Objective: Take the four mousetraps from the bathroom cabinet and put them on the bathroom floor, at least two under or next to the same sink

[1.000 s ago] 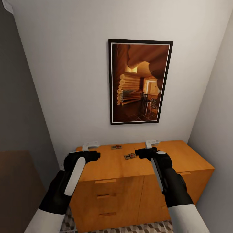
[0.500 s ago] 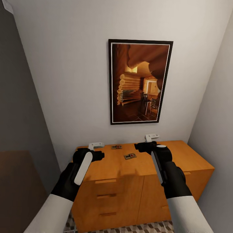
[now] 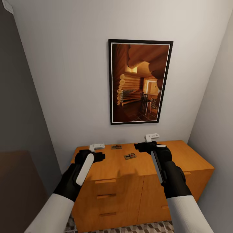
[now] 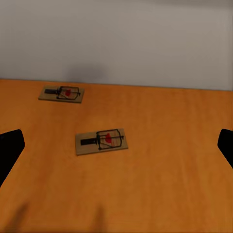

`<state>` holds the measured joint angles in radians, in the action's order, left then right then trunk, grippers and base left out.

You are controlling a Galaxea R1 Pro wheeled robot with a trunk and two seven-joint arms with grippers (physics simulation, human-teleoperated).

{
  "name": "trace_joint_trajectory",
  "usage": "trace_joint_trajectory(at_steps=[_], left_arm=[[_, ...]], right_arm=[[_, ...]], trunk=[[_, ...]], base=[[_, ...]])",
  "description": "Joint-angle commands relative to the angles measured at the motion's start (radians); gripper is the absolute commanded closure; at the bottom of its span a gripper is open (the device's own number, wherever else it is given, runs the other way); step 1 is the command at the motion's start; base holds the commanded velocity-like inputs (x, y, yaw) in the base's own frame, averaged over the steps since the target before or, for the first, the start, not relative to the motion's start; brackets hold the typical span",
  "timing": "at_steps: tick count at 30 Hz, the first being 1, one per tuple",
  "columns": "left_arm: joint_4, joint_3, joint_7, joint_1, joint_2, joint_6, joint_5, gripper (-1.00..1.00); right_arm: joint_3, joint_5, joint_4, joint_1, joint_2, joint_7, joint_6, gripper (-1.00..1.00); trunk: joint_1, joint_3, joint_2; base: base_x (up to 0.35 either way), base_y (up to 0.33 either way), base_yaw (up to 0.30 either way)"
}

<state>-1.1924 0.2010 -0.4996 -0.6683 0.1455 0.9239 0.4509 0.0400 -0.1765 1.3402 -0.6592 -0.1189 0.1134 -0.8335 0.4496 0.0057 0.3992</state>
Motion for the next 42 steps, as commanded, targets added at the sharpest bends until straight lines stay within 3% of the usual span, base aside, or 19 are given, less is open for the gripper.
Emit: trace_joint_trajectory(at_steps=[1, 5, 8, 16, 20, 29, 42], left_arm=[[0.014, 0.005, -0.010, 0.000, 0.000, -0.008, 0.010, -1.00], [0.072, 0.025, -0.010, 0.000, 0.004, -0.045, 0.011, -1.00], [0.100, 0.035, -0.011, -0.001, 0.015, -0.063, 0.010, -1.00], [0.134, 0.042, -0.012, -0.052, 0.029, -0.065, 0.005, -1.00], [0.189, 0.043, -0.010, -0.067, 0.029, -0.073, 0.005, -1.00], [0.284, 0.043, 0.017, -0.076, 0.029, -0.142, 0.007, -1.00], [0.298, 0.043, 0.040, -0.081, 0.029, -0.178, 0.006, -1.00]], right_arm=[[0.000, -0.011, 0.000, 0.000, 0.000, 0.009, -0.006, -1.00], [0.001, -0.011, -0.021, -0.004, 0.000, 0.009, -0.021, -1.00], [0.001, -0.012, -0.088, -0.037, 0.000, 0.008, -0.039, -1.00], [-0.002, -0.015, -0.362, -0.154, 0.002, 0.009, -0.019, -1.00], [-0.002, -0.014, -0.433, -0.179, 0.001, 0.009, 0.026, -1.00], [-0.002, -0.014, -0.555, -0.227, 0.002, 0.004, 0.061, -1.00], [-0.002, -0.018, -0.634, -0.257, 0.001, 0.011, 0.143, -1.00]], trunk=[[0.000, 0.000, 0.001], [0.000, 0.000, 0.001], [0.000, 0.000, 0.001], [0.000, 0.000, 0.001], [0.000, 0.000, 0.001], [0.000, 0.000, 0.001], [0.000, 0.000, 0.001]], base=[[0.000, 0.000, 0.000], [0.000, 0.000, 0.000], [0.000, 0.000, 0.000], [0.000, 0.000, 0.000], [0.000, 0.000, 0.000], [0.000, 0.000, 0.000], [0.004, 0.000, 0.000]])
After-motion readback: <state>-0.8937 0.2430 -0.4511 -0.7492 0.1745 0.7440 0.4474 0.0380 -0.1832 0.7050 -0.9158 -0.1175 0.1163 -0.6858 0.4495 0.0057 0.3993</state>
